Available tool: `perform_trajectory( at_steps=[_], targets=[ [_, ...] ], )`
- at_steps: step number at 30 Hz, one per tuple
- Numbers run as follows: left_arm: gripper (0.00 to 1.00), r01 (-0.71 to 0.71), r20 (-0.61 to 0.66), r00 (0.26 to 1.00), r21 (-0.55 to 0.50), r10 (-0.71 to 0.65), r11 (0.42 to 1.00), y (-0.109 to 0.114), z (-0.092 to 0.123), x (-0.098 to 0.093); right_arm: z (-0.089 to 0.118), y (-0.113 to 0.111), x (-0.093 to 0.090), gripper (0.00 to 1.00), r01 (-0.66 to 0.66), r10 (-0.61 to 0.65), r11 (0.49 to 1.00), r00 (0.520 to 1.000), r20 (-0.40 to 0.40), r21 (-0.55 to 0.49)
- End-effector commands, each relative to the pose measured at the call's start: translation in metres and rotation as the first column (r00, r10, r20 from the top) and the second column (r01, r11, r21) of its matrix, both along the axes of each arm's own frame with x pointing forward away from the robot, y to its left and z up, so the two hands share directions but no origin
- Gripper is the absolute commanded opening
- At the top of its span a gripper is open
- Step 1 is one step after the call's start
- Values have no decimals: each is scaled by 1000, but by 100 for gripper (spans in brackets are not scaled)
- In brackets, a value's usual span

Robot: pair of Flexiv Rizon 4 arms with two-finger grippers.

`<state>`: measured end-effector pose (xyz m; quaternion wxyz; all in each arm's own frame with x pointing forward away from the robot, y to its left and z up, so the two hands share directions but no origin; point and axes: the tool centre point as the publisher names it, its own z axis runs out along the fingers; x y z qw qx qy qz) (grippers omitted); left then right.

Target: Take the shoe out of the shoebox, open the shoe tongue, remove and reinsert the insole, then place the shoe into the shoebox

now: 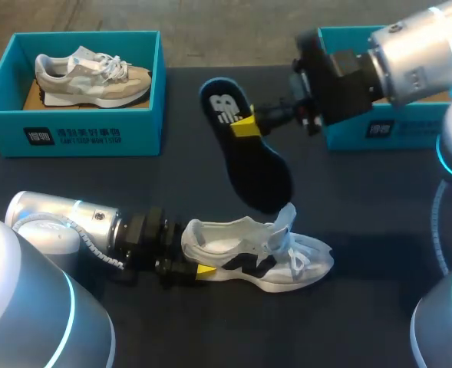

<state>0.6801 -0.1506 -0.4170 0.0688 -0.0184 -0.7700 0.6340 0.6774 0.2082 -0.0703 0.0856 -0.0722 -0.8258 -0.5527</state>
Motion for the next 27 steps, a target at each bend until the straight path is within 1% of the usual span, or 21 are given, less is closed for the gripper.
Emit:
perform_trajectory(
  at_steps=[1,6,10,11,13,14,17,19,24,27],
  targets=[
    [0,0,0,1000,2,0,1000,0,1,-1,1,-13,-6,0,8,-8,1000,1000,4,7],
    [0,0,0,1000,2,0,1000,0,1,-1,1,-13,-6,0,8,-8,1000,1000,4,7],
    [0,0,0,1000,2,0,1000,0,1,-1,21,-37,-5,0,66,-66,997,998,-17,46],
    [0,0,0,1000,2,0,1000,0,1,-1,25,-45,-5,0,81,-79,994,996,-32,67],
    [0,0,0,1000,2,0,1000,0,1,-1,32,-57,-5,0,123,-120,990,992,-50,63],
    [0,0,0,1000,2,0,1000,0,1,-1,35,-62,-5,0,138,-133,987,989,-64,83],
    [0,0,0,1000,2,0,1000,0,1,-1,46,-71,-7,0,152,-144,983,986,-80,106],
    [0,0,0,1000,2,0,1000,0,1,-1,50,-73,-8,0,166,-157,981,984,-89,104],
    [0,0,0,1000,2,0,1000,0,1,-1,64,-78,-22,0,149,-134,980,985,-113,135],
    [0,0,0,1000,2,0,1000,0,1,-1,72,-82,-34,0,133,-107,971,985,-138,196]
  ],
)
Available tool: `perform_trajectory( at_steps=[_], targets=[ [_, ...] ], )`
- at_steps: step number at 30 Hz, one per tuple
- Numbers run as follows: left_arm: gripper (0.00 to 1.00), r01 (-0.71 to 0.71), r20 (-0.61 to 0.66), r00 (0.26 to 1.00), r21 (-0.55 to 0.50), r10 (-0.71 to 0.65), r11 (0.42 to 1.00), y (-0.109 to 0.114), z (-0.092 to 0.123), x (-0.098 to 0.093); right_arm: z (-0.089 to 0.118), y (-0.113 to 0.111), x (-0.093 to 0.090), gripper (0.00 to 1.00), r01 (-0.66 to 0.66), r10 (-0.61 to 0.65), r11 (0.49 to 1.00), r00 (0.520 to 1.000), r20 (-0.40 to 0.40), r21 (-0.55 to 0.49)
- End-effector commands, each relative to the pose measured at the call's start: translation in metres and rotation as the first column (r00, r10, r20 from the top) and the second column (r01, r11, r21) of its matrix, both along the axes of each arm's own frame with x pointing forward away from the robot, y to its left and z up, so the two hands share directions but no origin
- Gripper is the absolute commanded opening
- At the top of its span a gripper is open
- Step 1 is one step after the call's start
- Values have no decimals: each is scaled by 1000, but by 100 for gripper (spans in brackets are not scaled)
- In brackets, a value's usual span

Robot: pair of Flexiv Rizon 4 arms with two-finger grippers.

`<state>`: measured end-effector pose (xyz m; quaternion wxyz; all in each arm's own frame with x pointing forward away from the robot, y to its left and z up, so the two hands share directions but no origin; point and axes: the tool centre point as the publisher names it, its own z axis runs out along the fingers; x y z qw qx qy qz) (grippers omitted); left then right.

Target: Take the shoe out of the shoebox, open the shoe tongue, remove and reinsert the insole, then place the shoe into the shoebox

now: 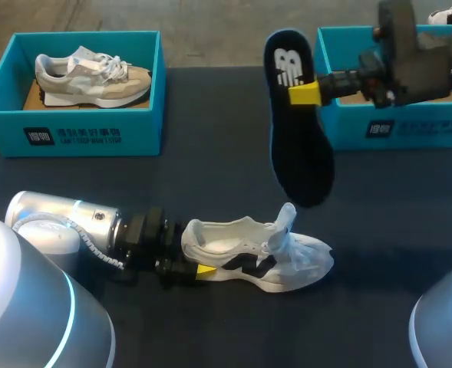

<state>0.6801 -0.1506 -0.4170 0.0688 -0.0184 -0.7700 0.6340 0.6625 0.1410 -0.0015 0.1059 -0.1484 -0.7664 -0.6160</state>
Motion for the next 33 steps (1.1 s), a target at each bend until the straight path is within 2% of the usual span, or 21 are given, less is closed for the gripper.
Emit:
perform_trajectory(
  at_steps=[1,13,14,19,23,33],
  targets=[
    [0,-1,0,1000,2,1,1000,0,1,-1,5,-14,-22,0,-9,10,999,1000,-2,34],
    [0,-1,0,1000,2,1,1000,0,1,-1,5,-14,-22,0,-9,10,999,1000,-2,34],
    [0,-1,0,1000,2,1,1000,0,1,-1,5,-15,-23,0,0,1,998,1000,-16,61],
    [0,-1,0,1000,2,1,1000,0,1,-1,9,-23,-39,0,-8,19,992,996,-85,129],
    [0,-1,0,1000,2,1,1000,0,1,-1,8,-28,-52,0,10,7,991,991,-131,132],
    [0,-1,0,1000,2,1,1000,0,1,-1,18,-42,-69,0,55,-33,989,987,-157,138]
  ],
)
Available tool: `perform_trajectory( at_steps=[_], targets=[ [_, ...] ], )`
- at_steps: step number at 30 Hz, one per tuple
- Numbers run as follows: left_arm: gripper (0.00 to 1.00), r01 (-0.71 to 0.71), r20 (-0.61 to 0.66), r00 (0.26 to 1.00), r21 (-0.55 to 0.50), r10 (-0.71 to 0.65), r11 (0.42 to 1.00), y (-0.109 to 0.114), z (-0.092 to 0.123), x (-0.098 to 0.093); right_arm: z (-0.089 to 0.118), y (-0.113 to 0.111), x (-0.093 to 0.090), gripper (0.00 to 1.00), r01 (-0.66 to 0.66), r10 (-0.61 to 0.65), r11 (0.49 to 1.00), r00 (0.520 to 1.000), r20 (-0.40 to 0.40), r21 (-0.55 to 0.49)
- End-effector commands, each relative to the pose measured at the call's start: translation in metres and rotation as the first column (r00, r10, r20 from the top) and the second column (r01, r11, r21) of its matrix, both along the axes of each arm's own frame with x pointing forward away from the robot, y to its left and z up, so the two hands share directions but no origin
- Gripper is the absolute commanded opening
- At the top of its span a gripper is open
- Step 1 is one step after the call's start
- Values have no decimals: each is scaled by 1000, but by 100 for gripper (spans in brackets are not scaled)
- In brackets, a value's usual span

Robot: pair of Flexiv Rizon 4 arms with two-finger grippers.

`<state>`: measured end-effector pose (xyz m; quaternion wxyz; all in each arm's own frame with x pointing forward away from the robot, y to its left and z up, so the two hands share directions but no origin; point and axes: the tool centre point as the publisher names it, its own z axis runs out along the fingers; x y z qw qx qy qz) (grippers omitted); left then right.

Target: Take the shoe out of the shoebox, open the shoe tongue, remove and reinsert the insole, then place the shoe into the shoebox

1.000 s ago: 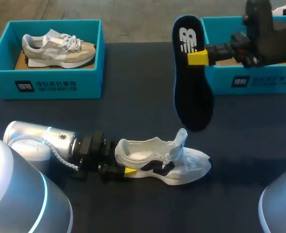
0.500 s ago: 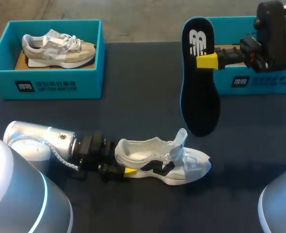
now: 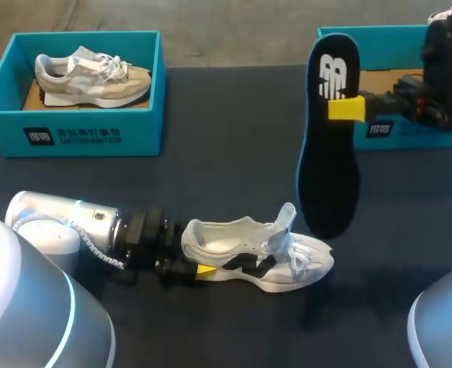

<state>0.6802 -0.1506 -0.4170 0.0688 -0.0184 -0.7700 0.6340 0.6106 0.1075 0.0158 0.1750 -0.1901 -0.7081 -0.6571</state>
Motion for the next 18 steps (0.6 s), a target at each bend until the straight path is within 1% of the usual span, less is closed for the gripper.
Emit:
perform_trajectory(
  at_steps=[1,8,18],
  targets=[
    [0,-1,0,1000,2,1,1000,0,1,-1,2,-9,-19,0,37,-37,999,999,-1,-8],
    [0,-1,0,1000,2,1,1000,0,1,-1,4,-15,-33,0,16,-16,1000,1000,-18,-4],
    [0,-1,0,1000,2,1,1000,0,1,-1,4,-15,-33,0,16,-16,1000,1000,-18,-4]
  ],
)
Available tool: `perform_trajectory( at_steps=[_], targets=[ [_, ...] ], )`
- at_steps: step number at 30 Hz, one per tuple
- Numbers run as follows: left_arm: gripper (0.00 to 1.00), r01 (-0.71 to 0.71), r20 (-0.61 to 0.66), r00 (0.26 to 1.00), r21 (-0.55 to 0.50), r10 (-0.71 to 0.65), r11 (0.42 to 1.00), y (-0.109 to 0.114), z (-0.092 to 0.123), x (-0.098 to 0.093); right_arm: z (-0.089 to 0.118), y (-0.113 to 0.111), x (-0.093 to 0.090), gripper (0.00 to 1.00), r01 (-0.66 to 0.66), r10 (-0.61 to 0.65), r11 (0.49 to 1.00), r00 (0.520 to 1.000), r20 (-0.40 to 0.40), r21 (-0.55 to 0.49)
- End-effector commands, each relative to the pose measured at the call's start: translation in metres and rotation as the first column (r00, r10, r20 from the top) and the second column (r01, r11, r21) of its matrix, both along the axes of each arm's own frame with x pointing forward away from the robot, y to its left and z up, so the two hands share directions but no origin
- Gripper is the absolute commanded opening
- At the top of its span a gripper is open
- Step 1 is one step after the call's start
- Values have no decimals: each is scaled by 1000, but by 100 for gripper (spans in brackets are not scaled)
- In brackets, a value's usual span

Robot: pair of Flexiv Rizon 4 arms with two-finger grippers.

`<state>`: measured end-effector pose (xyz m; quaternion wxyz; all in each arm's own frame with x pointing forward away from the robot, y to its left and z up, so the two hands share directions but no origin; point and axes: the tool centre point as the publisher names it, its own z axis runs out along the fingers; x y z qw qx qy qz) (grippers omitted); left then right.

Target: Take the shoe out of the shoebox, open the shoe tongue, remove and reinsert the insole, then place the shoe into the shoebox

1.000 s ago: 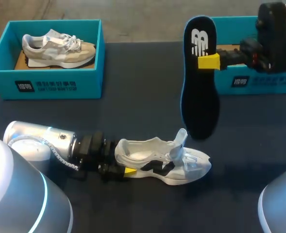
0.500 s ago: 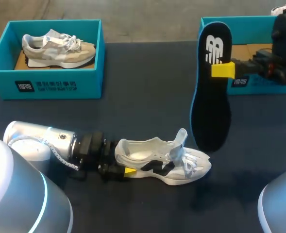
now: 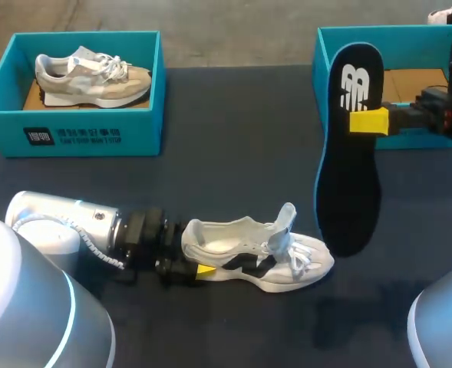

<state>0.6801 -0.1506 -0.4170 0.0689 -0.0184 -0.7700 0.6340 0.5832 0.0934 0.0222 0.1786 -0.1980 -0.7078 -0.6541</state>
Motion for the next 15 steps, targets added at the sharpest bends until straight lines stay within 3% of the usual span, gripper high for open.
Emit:
perform_trajectory(
  at_steps=[1,15],
  targets=[
    [0,-1,0,1000,2,1,1000,0,1,-1,-2,-1,-5,0,10,-10,1000,1000,-1,2],
    [0,-1,0,1000,2,1,1000,0,1,-1,-6,0,2,0,16,-16,1000,1000,-13,3]
  ],
)
